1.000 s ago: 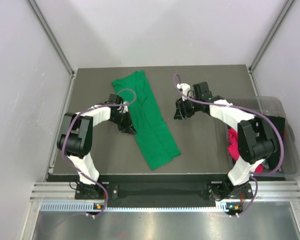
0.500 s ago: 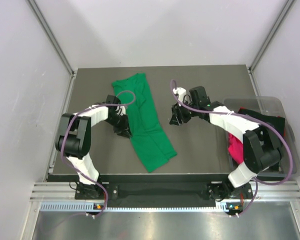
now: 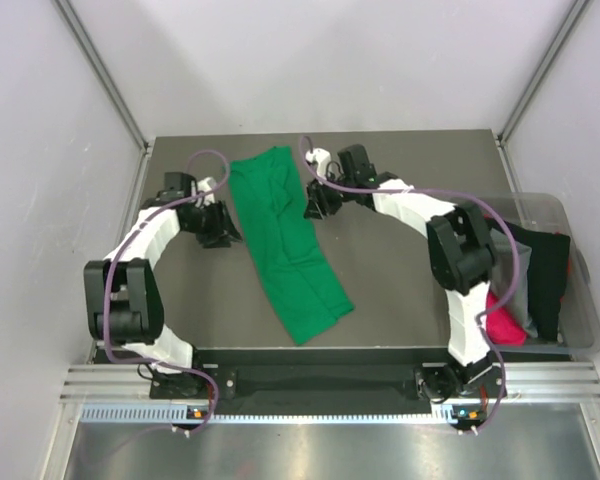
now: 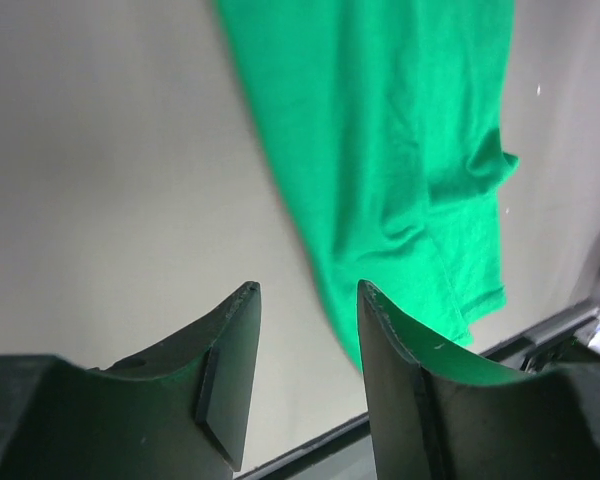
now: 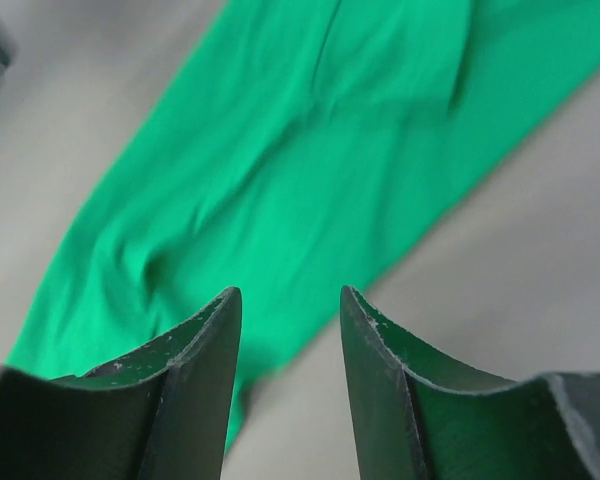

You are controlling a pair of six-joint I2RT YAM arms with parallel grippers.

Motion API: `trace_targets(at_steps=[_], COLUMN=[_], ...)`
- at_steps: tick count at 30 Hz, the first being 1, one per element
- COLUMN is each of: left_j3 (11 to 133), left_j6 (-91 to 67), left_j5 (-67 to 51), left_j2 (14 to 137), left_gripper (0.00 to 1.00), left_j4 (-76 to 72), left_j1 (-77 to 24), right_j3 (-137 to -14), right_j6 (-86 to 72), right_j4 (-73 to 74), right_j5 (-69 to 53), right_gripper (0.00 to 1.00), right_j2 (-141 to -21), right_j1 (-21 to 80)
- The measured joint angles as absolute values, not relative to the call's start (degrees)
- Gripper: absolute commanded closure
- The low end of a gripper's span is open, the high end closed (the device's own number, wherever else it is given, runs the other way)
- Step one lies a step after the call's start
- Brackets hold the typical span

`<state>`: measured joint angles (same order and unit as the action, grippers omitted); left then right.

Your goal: Fold and stack the t-shirts

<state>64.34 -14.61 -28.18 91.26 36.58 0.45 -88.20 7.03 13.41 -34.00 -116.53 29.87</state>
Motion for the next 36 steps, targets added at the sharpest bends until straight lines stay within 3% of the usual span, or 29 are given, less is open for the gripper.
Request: trace_targets(at_steps=[12,36], left_j3=[56.2,50.7], left_j6=[-15.9,-19.6], left_j5=[-30.7,-33.2], left_j2=[82.5,77.7], left_gripper=[0.50,0.46], left_j4=[34.4,29.8], left_j1=[4.2,5.3], right_j3=[-122.0,-125.0], right_j6=[5.1,-0.4], right_j4=[15.9,16.8], right_j5=[-33.5,-30.5], right_gripper=[0.53,0.51], right_j2=[-140.0,-146.5], right_j1=[30.3,31.1])
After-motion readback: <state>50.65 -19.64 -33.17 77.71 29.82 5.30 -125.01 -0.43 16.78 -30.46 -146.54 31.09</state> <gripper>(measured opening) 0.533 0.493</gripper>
